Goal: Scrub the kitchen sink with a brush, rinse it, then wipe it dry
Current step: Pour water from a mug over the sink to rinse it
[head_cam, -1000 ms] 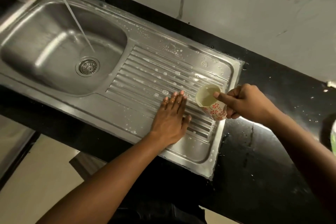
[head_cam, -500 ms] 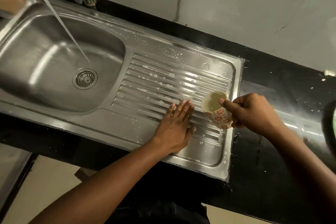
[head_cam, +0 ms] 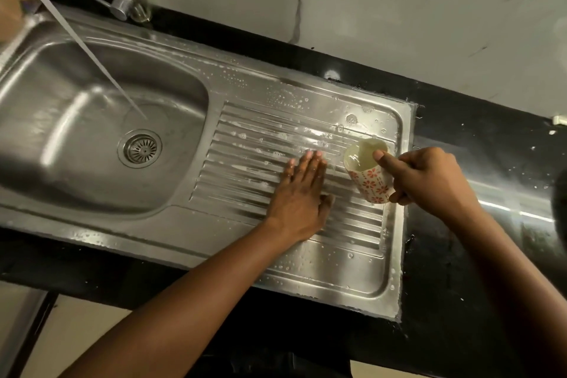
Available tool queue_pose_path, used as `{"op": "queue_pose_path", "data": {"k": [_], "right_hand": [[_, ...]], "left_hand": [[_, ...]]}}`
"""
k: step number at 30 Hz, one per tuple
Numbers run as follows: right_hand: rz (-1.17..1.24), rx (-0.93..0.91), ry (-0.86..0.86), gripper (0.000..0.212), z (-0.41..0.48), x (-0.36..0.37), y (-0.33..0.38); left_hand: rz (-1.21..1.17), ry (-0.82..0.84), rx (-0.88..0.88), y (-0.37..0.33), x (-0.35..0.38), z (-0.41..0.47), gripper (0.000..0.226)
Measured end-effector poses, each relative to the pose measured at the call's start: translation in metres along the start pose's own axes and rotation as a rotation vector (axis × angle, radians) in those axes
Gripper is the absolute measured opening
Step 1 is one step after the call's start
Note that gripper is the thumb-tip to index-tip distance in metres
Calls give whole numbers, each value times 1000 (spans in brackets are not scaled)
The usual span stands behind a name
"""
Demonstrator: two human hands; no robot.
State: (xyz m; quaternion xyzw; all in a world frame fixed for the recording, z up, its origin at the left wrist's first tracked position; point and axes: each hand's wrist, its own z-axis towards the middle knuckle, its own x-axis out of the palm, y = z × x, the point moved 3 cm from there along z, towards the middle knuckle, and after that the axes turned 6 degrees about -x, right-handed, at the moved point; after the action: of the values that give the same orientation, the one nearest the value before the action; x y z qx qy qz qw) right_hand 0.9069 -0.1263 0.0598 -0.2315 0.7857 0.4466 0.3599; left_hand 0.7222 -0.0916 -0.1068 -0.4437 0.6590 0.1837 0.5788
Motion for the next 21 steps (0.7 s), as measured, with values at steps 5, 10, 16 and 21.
{"op": "queue_pose_path", "data": {"k": [5, 10, 16, 21], "right_hand": [[-68, -13, -54, 53, 12, -8, 1], [-145, -37, -102, 51, 34, -10, -1], [-231, -79, -127, 58, 50, -8, 1], [37, -18, -84, 45, 49, -12, 1]], "left_hand": [[35, -2, 113, -32, 1, 26, 77], [35, -17, 8, -16, -11, 57, 77], [2, -49, -174, 22, -22, 62, 78], [-42, -56, -74, 0, -23, 62, 80]]}}
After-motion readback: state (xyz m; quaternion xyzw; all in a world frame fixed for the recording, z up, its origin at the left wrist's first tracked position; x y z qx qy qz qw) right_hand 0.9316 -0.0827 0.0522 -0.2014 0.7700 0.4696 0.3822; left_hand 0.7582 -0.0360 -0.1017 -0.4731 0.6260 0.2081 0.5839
